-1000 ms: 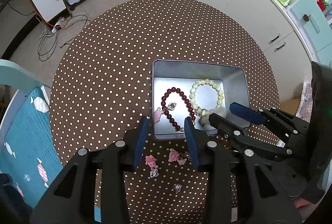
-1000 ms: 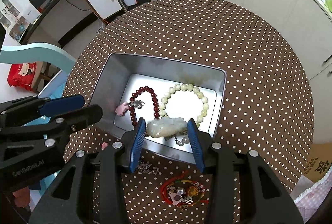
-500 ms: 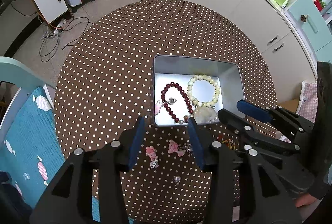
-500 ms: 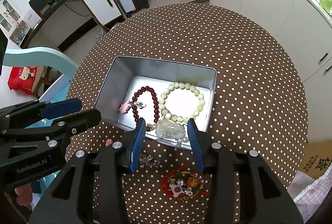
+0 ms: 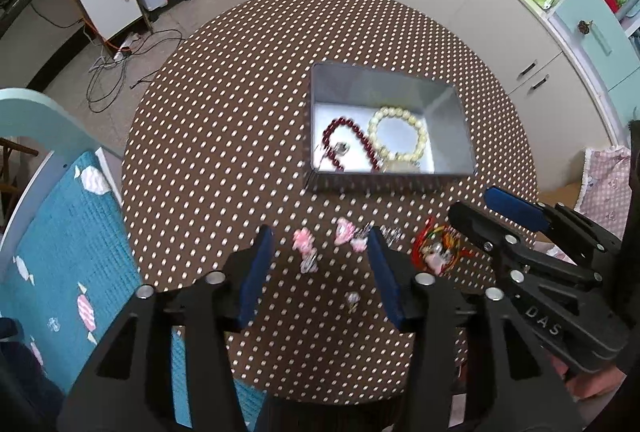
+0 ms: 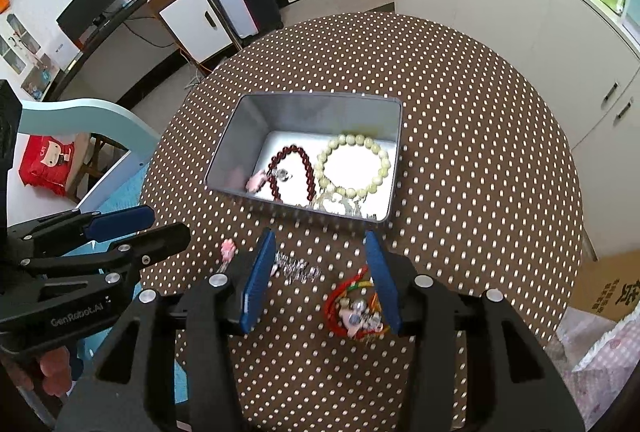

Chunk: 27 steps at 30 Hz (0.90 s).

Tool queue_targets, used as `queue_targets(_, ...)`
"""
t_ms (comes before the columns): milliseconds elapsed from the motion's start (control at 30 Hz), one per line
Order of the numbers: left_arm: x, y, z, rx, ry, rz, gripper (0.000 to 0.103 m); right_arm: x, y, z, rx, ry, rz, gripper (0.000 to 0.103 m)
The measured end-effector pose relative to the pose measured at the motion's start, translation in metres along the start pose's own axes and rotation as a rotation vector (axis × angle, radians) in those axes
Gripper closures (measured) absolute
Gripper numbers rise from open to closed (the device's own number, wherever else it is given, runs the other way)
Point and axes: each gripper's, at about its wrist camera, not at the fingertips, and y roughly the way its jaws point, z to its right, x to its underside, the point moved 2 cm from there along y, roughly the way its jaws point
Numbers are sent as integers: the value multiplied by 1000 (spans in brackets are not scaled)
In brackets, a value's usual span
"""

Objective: Organize jewelry
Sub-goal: 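Withdraw both open tools from the tin box, then grasp the silver pearl charm with the right tool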

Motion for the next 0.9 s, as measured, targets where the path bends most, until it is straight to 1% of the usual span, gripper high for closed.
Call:
queue_targets(67, 8, -1, -4, -8, -3, -6, 45, 8, 2, -4, -8, 1, -17, 53)
queue_targets(133, 17, 1, -7, -15, -6, -20, 45, 17, 4, -8, -13, 3, -35, 51)
queue_targets(267, 37, 5, -15, -31, -18, -51, 44, 34, 9, -18, -26, -2, -66, 50)
queue_targets(367, 52, 5, -25, -41, -31, -63, 37, 43, 16, -27, -43, -15, -85, 50)
queue_targets(533, 71, 3, -44, -60, -65, -79, 33, 60, 34, -41, -53, -46, -116, 50)
queue_targets(600, 78, 4, -51, -60, -82, -90, 32, 65, 38, -48, -58, -68, -117, 51)
queue_targets(700, 87, 6, -57, -66, -91, -105, 32, 68, 44, -58, -72, -86, -115, 56)
queue_targets(833, 93, 8, -64, -53, -114, -112, 32, 69, 55, -67, -82, -100, -126, 70)
queue_targets(900, 94, 9, -66, -46, -121, -114, 32, 69, 58, -70, -61, -115, -119, 71)
